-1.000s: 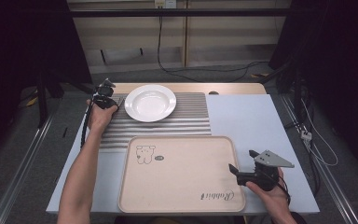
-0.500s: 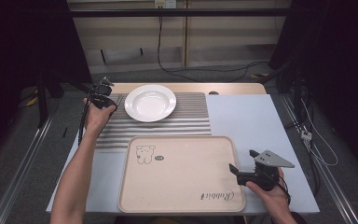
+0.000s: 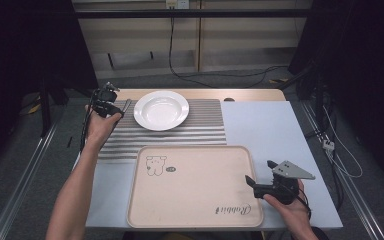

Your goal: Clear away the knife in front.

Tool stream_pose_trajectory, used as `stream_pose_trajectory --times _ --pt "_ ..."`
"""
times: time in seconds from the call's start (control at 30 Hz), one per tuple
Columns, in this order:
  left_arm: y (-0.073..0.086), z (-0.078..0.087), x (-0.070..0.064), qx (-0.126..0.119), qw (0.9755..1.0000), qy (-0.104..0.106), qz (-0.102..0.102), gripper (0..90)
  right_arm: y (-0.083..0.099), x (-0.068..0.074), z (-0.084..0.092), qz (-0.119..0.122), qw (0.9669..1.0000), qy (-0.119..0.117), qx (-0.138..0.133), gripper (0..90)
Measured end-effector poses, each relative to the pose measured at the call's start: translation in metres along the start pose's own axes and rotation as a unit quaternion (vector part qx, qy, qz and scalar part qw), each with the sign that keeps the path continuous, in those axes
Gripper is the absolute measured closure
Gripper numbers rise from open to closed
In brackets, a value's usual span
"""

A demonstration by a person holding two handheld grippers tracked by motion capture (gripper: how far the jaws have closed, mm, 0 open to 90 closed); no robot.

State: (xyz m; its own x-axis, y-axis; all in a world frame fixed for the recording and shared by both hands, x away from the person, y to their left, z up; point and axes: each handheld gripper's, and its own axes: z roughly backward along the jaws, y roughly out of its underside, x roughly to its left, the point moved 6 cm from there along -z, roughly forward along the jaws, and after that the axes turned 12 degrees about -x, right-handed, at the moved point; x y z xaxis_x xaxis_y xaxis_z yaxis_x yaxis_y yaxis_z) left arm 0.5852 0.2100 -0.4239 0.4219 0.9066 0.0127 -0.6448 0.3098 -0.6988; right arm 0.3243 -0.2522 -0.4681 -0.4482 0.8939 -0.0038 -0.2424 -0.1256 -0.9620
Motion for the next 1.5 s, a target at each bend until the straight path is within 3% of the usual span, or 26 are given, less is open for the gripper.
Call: stream_pose_trajectory --times 0.23,0.5,0.97,1.5 --pt "0.002 0.016 -0.003 -0.012 0.9999 0.007 -0.004 80.0 0.0 0.0 0.0 0.002 1.0 0.003 0.0 8.0" --pt "0.003 0.025 -0.008 -0.017 0.9997 0.016 -0.012 80.0 -0.001 0.0 0.0 0.003 1.0 0.004 -0.001 8.1" --pt "0.002 0.037 -0.026 -0.032 0.9986 0.037 -0.021 80.0 0.0 0.0 -0.001 0.003 1.0 0.006 0.001 8.1" --pt "0.016 0.052 -0.053 -0.044 0.9964 0.06 -0.04 80.0 0.0 0.0 -0.001 0.002 1.0 0.006 0.002 8.1"
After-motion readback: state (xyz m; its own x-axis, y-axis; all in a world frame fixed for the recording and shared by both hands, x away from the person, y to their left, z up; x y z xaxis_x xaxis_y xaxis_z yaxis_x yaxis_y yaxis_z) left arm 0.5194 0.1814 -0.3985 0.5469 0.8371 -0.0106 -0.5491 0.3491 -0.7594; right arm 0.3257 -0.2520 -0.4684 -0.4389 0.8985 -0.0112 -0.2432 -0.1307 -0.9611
